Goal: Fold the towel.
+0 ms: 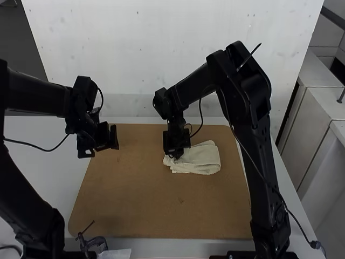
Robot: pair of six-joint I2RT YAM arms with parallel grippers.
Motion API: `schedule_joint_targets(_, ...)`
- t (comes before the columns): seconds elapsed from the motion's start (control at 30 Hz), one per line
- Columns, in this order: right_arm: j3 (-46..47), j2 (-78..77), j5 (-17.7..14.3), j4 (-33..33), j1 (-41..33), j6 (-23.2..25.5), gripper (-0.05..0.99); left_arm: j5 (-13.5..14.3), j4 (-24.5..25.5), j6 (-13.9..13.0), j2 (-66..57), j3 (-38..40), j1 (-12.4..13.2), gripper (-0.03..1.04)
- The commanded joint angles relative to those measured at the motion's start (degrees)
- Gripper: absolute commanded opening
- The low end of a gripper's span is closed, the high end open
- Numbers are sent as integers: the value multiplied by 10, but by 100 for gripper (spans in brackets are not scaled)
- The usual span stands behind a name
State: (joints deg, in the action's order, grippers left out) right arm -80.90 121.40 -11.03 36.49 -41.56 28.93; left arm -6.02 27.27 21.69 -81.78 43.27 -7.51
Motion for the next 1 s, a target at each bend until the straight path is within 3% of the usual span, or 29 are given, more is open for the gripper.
schedule_joint_targets(0.0, -21, 13, 1, 1, -11, 7, 2, 2, -4, -9, 21, -7, 5, 99)
schedule_joint_targets(0.1, -21, 7, 0, 1, -5, 7, 6, 2, -4, -9, 21, -8, 5, 99)
schedule_joint_targets(0.13, -19, -3, -7, 1, -4, 7, 21, 2, -4, -9, 22, -8, 6, 99)
schedule_joint_targets(0.2, -18, -24, -11, 2, 4, 6, 64, 2, -4, -10, 27, -7, 7, 99)
schedule_joint_targets(0.23, -19, -37, -8, 4, 10, 3, 80, 1, -4, -10, 31, -8, 10, 99)
schedule_joint_targets(0.27, -21, -51, -7, 9, 17, 2, 86, 1, -4, -10, 37, -7, 11, 99)
schedule_joint_targets(0.47, -15, -166, -3, 21, 59, -14, 96, 1, 0, -11, 93, -2, 11, 99)
schedule_joint_targets(0.6, 30, -260, -6, 21, 90, -35, 96, 2, 4, -20, 123, -2, 32, 99)
schedule_joint_targets(0.77, 147, -394, -19, -24, 162, -69, 96, 3, 16, -40, 191, -11, 59, 99)
schedule_joint_targets(0.97, 319, -619, -37, -96, 240, -124, 96, 18, 47, -50, 290, -31, 61, 99)
